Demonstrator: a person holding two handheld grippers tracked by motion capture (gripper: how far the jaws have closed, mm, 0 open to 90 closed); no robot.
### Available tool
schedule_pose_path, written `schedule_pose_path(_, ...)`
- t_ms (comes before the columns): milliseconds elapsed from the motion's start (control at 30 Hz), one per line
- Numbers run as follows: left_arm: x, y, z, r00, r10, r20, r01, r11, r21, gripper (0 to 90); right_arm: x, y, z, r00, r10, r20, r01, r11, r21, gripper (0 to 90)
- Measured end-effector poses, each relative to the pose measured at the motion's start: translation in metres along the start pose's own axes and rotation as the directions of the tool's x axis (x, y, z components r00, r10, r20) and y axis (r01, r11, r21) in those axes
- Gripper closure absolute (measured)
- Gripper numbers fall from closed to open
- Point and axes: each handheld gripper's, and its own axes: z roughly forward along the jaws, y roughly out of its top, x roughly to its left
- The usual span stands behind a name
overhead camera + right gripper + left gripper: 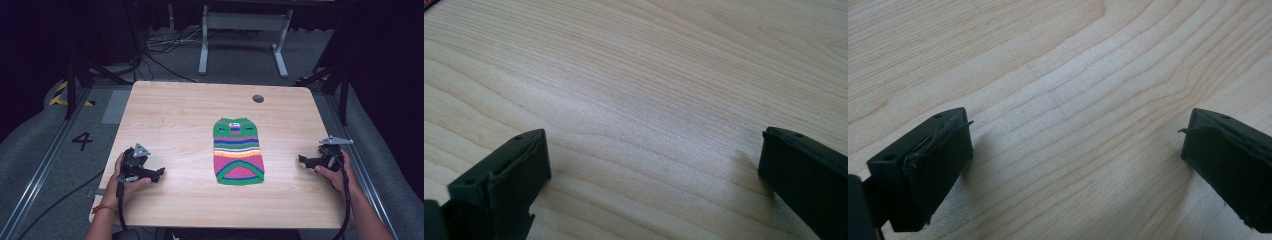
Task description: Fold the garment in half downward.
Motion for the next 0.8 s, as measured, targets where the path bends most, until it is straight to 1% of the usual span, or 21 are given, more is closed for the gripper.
schedule_pose_path(167, 0.001, 0.002, 0.001, 0.9999, 0.010, 0.005, -0.010, 0.9999, 0.006, 0.6, -0.002, 0.000, 0.000, 0.9999, -0.011, -0.011, 0.011, 1.000, 0.005, 0.7)
schedule_pose_path(200, 0.001, 0.002, 0.001, 0.9999, 0.011, 0.006, -0.011, 0.9999, 0.000, 0.6, -0.002, 0.000, -0.001, 0.9998, -0.015, -0.016, 0.015, 1.000, 0.006, 0.6)
schedule_pose_path(267, 0.002, 0.003, 0.002, 1.0000, 0.010, 0.000, -0.010, 0.9999, 0.001, 0.9, -0.003, 0.000, -0.001, 0.9996, -0.020, -0.021, 0.020, 1.000, 0.011, 0.8)
schedule_pose_path(300, 0.002, 0.004, 0.002, 0.9999, 0.013, 0.005, -0.013, 0.9999, 0.006, 1.0, -0.003, 0.001, -0.001, 0.9994, -0.023, -0.025, 0.023, 1.000, 0.017, 2.1)
schedule_pose_path(333, 0.001, 0.005, 0.003, 0.9998, 0.013, 0.012, -0.013, 0.9999, 0.002, 2.1, -0.004, 0.001, -0.002, 0.9992, -0.031, -0.027, 0.032, 0.999, 0.018, 5.3)
schedule_pose_path(367, 0.001, 0.006, 0.003, 0.9994, 0.024, 0.027, -0.024, 0.9997, -0.008, 5.0, -0.003, 0.002, -0.004, 0.9984, -0.037, -0.042, 0.038, 0.999, 0.017, 11.1)
schedule_pose_path(400, 0.002, 0.007, 0.003, 0.9989, 0.037, 0.029, -0.036, 0.9992, -0.019, 8.6, -0.003, 0.002, -0.005, 0.9972, -0.048, -0.057, 0.049, 0.999, 0.010, 18.1)
schedule_pose_path(433, 0.001, 0.007, 0.002, 0.9980, 0.049, 0.041, -0.048, 0.9985, -0.026, 13.4, -0.003, 0.003, -0.006, 0.9957, -0.059, -0.072, 0.059, 0.998, 0.007, 21.9)
schedule_pose_path(467, 0.000, 0.008, 0.002, 0.9972, 0.054, 0.052, -0.052, 0.9981, -0.032, 18.8, -0.003, 0.004, -0.007, 0.9947, -0.065, -0.079, 0.066, 0.998, 0.006, 21.4)
schedule_pose_path(500, 0.000, 0.010, 0.003, 0.9961, 0.067, 0.057, -0.066, 0.9976, -0.023, 21.4, -0.002, 0.004, -0.007, 0.9948, -0.067, -0.078, 0.067, 0.998, 0.005, 19.8)
schedule_pose_path(533, -0.001, 0.012, 0.003, 0.9948, 0.076, 0.068, -0.075, 0.9971, -0.012, 21.3, -0.002, 0.005, -0.007, 0.9941, -0.071, -0.081, 0.072, 0.997, 0.004, 20.3)
schedule_pose_path(567, -0.002, 0.015, 0.003, 0.9935, 0.074, 0.086, -0.074, 0.9972, -0.007, 22.1, -0.001, 0.005, -0.008, 0.9933, -0.073, -0.090, 0.074, 0.997, 0.003, 22.7)
schedule_pose_path(633, -0.002, 0.020, 0.003, 0.9910, 0.094, 0.095, -0.094, 0.9956, -0.007, 26.7, 0.001, 0.006, -0.008, 0.9909, -0.080, -0.108, 0.080, 0.997, -0.001, 23.9)
schedule_pose_path(667, -0.003, 0.023, 0.003, 0.9909, 0.093, 0.097, -0.092, 0.9957, -0.010, 26.0, 0.003, 0.007, -0.008, 0.9897, -0.090, -0.111, 0.090, 0.996, -0.001, 25.0)
schedule_pose_path(700, -0.004, 0.026, 0.003, 0.9901, 0.110, 0.087, -0.110, 0.9939, -0.010, 25.8, 0.005, 0.009, -0.009, 0.9890, -0.097, -0.112, 0.097, 0.995, -0.006, 25.9)
schedule_pose_path(733, -0.006, 0.028, 0.004, 0.9896, 0.111, 0.091, -0.111, 0.9938, -0.004, 27.0, 0.006, 0.010, -0.009, 0.9878, -0.107, -0.113, 0.106, 0.994, -0.015, 25.9)
schedule_pose_path(767, -0.006, 0.032, 0.005, 0.9882, 0.123, 0.091, -0.123, 0.9924, -0.006, 26.9, 0.008, 0.012, -0.010, 0.9866, -0.108, -0.122, 0.107, 0.994, -0.011, 25.9)
schedule_pose_path(800, -0.007, 0.036, 0.005, 0.9879, 0.123, 0.094, -0.123, 0.9924, -0.007, 26.9, 0.010, 0.015, -0.011, 0.9858, -0.105, -0.131, 0.104, 0.994, -0.011, 25.9)
